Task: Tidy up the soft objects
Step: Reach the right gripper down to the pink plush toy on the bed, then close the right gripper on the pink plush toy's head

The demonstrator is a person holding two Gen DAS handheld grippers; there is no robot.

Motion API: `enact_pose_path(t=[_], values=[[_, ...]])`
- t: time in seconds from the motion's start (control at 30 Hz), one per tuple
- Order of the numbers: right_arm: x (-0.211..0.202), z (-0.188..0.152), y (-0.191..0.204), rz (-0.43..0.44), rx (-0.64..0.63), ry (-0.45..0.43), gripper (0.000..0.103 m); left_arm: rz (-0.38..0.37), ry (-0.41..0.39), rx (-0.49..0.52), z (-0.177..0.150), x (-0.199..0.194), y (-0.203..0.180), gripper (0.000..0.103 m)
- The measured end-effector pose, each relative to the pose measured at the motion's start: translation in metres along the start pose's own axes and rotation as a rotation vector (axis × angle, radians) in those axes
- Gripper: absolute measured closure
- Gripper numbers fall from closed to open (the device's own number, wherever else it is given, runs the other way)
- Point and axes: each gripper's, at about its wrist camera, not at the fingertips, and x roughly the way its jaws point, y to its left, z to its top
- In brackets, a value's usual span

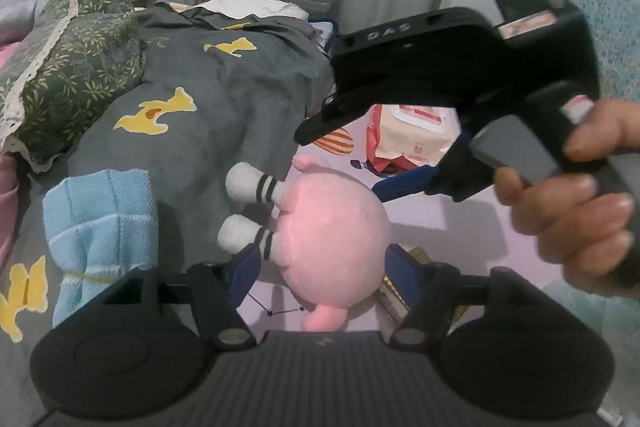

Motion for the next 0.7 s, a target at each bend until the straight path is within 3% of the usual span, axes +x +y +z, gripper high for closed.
enact_pose_path(t=[0.17,0.4,0.5,0.63,0.7], values=[[0.018,0.015,-0.012,0.027,0.029,0.002,0.023,0.021,0.014,0.017,0.003,0.009,-0.003,0.047],[0.042,0.020,-0.006,0.080,-0.005,0.058,0.030,0.017,0.014,0.031,0.005,0.013,-0.005,0.051],[0.037,0.014,0.003,0.079,-0.066,0.054,0.033,0.015,0.018,0.045,0.002,0.010,-0.005,0.051],[0.024,0.006,0.006,0.156,-0.057,0.079,0.041,-0.008,0.034,0.045,-0.003,0.007,-0.008,0.053],[0.017,0.000,0.012,0.129,-0.091,0.072,0.041,-0.005,0.035,0.063,-0.006,0.005,-0.012,0.053]])
